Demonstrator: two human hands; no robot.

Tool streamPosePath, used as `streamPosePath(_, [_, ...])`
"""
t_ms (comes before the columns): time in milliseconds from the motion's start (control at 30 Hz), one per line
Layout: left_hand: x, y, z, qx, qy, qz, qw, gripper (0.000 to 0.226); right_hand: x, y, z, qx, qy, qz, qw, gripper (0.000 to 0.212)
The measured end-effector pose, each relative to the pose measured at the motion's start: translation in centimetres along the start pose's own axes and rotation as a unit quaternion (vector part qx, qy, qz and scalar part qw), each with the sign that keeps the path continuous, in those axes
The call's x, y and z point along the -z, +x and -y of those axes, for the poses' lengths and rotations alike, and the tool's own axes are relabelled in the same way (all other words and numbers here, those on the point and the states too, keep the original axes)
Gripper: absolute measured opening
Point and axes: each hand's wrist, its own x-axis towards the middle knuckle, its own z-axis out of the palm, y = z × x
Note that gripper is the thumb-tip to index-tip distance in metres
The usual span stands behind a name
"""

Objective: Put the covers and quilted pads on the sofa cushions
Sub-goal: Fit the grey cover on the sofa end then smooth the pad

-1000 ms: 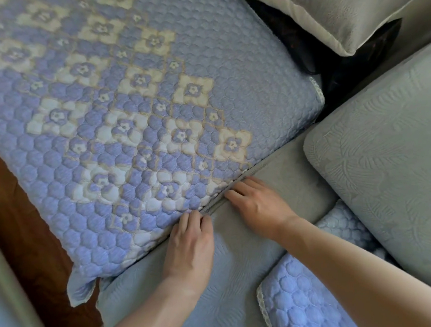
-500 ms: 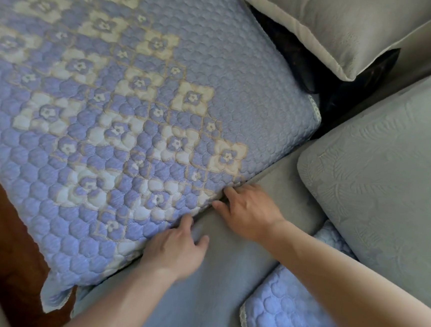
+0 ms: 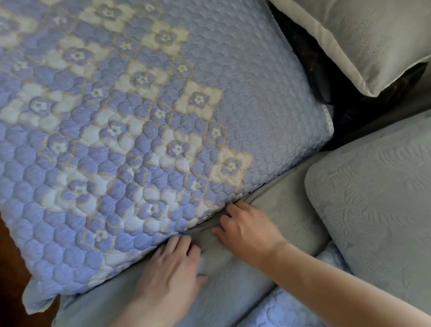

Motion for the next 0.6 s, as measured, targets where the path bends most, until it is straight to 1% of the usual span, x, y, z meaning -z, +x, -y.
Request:
streamPosePath(100, [-1.0,0.3,0.1,-0.007,-0.035,0.002,0.999,0.052,-0.5,-0.6,-0.5,-0.019,0.027,0.008,0.999,0.035])
streamPosePath(167, [-0.7,1.0,0.3,0.008,-0.059,0.019,0.998,0.050,-0.5,0.2,-0.7,-0.037,0.022,0.044,0.998,0.044])
streamPosePath(233, [0.4,2.0,0.4,0.034,-0.088,0.071,0.993,0.049,-0.3,1.3,-0.9,-0.049,0.027,0.096,0.994,0.059])
streamPosePath(267, [0.9,2.6,0.4,0.056,-0.101,0.108,0.987,0.052,0.2,1.9,-0.8,-0.044,0.022,0.103,0.993,0.064])
streamPosePath(300, [1.1,3.4,0.3,0.084,-0.115,0.148,0.979,0.057,0.5,2.5,-0.8,-0.030,0.017,0.086,0.996,0.067])
streamPosePath(333, [1.1,4.1,0.4,0.111,-0.129,0.174,0.970,0.064,0.8,3.4,-0.8,-0.010,0.009,0.096,0.995,0.070])
streamPosePath(367, [0.9,4.7,0.4,0.135,-0.135,0.193,0.962,0.072,1.2,3.8,-0.8,0.002,-0.001,0.135,0.991,0.069])
streamPosePath(400, [0.6,5.1,0.5,0.153,-0.135,0.202,0.958,0.079,1.0,4.4,-1.0,0.006,-0.004,0.191,0.981,0.062])
streamPosePath(433, [0.3,5.4,0.6,0.162,-0.130,0.193,0.959,0.085,0.3,5.2,-1.3,0.005,0.003,0.238,0.971,0.057])
streamPosePath(467, [0.1,5.2,0.5,0.160,-0.119,0.177,0.964,0.087,-0.8,6.1,-1.6,-0.001,0.025,0.263,0.964,0.056])
streamPosePath(533, [-0.2,4.0,-0.1,0.147,-0.078,0.137,0.977,0.084,-3.2,7.2,-1.8,0.010,0.052,0.262,0.964,0.063])
streamPosePath(600, [-0.2,3.1,-0.6,0.132,-0.032,0.107,0.985,0.076,-4.0,7.5,-1.8,0.004,0.036,0.257,0.966,0.068])
